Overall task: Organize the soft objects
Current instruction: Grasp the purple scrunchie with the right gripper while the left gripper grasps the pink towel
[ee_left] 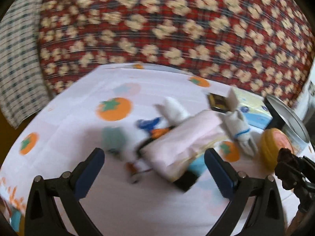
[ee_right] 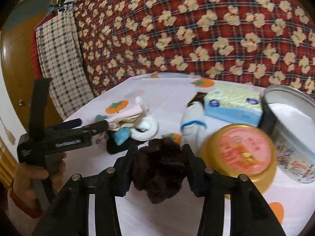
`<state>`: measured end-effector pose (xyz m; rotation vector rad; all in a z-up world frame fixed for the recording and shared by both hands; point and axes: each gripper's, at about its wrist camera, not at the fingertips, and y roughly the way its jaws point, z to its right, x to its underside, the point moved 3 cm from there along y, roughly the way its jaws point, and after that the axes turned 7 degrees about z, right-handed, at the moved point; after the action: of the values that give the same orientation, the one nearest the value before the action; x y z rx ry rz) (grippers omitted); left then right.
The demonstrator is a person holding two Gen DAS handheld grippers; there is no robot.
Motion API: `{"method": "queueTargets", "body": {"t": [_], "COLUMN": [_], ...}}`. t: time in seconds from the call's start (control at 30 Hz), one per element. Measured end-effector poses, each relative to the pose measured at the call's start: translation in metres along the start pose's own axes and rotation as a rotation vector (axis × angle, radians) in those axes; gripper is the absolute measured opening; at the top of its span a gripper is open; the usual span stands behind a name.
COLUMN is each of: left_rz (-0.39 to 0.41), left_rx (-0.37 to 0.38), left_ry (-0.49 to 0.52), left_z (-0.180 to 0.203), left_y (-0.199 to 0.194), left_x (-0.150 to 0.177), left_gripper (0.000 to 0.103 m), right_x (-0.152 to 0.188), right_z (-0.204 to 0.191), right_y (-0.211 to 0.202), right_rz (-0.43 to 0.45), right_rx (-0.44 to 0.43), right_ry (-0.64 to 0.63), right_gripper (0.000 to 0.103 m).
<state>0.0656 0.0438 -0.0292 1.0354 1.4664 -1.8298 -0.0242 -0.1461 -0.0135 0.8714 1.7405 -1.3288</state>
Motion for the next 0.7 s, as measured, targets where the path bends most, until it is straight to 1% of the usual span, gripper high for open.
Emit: {"method": "queueTargets", "body": {"t": [0.07, 0.1, 0.13, 0.17, 0.2, 0.23, 0.27, 0.3, 0.33, 0.37, 0.4, 0.43, 0.5, 0.57, 0.7], "left_rz": [-0.018, -0.018, -0.017, -0.032, -0.065, -0.097, -0.117, -0.128, -0.133, -0.121, -0.112, -0.103, -0.087, -0.054, 0.036], "left_rx": [0.026, 0.035, 0.036, 0.027, 0.016, 0.021, 0.045, 0.076, 0.1, 0.1, 0.103, 0.121, 0.132, 0.12, 0.126], "left_ry": [0.039, 0.075, 0.098, 0.126, 0.141, 0.147, 0.137, 0.112, 0.076, 0.066, 0.063, 0.055, 0.035, 0.023, -0.008], "left_z": [0.016, 0.026, 0.031, 0.036, 0.039, 0.04, 0.041, 0.041, 0.039, 0.039, 0.039, 0.039, 0.039, 0.038, 0.04], "left_y": [0.01, 0.017, 0.021, 0.03, 0.039, 0.047, 0.052, 0.056, 0.057, 0.055, 0.054, 0.051, 0.047, 0.041, 0.017], "left_x": [-0.004, -0.008, -0.009, -0.01, -0.009, -0.008, -0.006, -0.006, -0.006, -0.006, -0.006, -0.006, -0.006, -0.007, -0.013], "left_gripper": [0.1, 0.098, 0.088, 0.076, 0.071, 0.062, 0.056, 0.053, 0.042, 0.031, 0.027, 0.024, 0.023, 0.022, 0.022], "right_x": [0.001, 0.002, 0.004, 0.005, 0.006, 0.006, 0.006, 0.006, 0.006, 0.006, 0.006, 0.006, 0.006, 0.004, -0.002], "right_z": [0.004, 0.007, 0.008, 0.01, 0.013, 0.015, 0.016, 0.017, 0.018, 0.018, 0.018, 0.018, 0.019, 0.02, 0.025], "right_y": [-0.002, -0.003, -0.004, -0.005, -0.006, -0.007, -0.008, -0.009, -0.009, -0.009, -0.009, -0.01, -0.012, -0.018, -0.031], "right_rz": [0.002, 0.003, 0.003, 0.003, 0.005, 0.006, 0.01, 0.014, 0.018, 0.021, 0.024, 0.027, 0.043, 0.073, 0.127], "right_rx": [0.023, 0.034, 0.041, 0.048, 0.05, 0.05, 0.054, 0.06, 0.066, 0.073, 0.074, 0.074, 0.07, 0.075, 0.088], "right_ry": [-0.007, -0.01, -0.01, -0.008, -0.004, -0.001, -0.001, -0.004, -0.008, -0.014, -0.015, -0.012, 0.0, 0.008, 0.02], "right_gripper": [0.049, 0.049, 0.049, 0.049, 0.049, 0.049, 0.049, 0.049, 0.049, 0.049, 0.049, 0.049, 0.049, 0.049, 0.049]}}
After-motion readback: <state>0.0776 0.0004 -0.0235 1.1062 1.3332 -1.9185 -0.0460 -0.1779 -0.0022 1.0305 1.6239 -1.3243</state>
